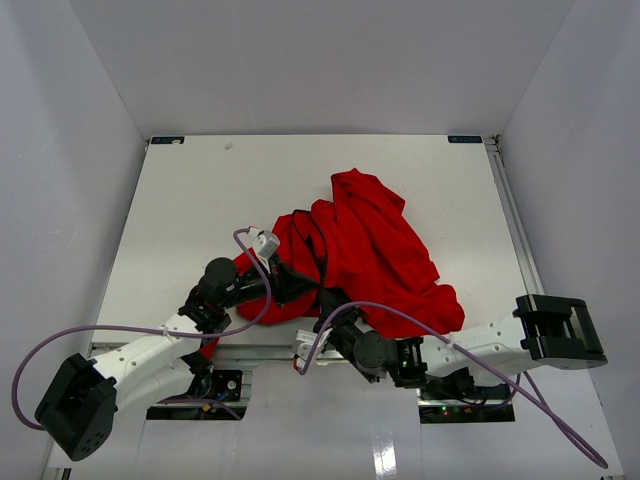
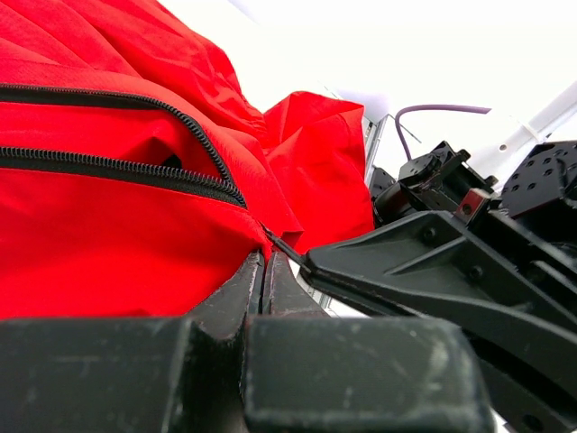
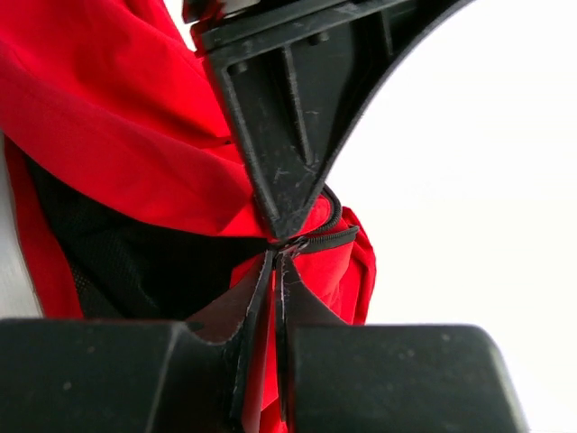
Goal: Zip up the jacket
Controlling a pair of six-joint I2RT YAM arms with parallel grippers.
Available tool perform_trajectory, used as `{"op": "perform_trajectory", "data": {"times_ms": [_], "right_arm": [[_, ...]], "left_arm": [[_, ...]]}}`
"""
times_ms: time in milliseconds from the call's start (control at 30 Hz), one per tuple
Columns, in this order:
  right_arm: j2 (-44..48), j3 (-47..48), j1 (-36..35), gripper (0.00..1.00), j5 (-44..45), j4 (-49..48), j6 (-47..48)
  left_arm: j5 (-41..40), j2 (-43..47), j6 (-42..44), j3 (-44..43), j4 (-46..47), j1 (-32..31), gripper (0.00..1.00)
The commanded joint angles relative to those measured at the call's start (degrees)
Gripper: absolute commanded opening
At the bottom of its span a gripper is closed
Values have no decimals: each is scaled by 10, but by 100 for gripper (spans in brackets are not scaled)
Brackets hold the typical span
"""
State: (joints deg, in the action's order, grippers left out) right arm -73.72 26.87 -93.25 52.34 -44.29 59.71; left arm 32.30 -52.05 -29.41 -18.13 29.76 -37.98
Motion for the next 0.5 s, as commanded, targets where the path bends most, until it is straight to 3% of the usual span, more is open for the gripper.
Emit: {"op": "perform_trajectory", "data": {"times_ms": [0, 467], "right_arm": [[33, 51, 16, 8, -15, 84, -84], [74, 83, 83, 8, -101, 188, -200]], "left_arm": [[24, 11, 2, 9, 2, -2, 0], [29, 27, 5, 17, 11, -1, 0]]}}
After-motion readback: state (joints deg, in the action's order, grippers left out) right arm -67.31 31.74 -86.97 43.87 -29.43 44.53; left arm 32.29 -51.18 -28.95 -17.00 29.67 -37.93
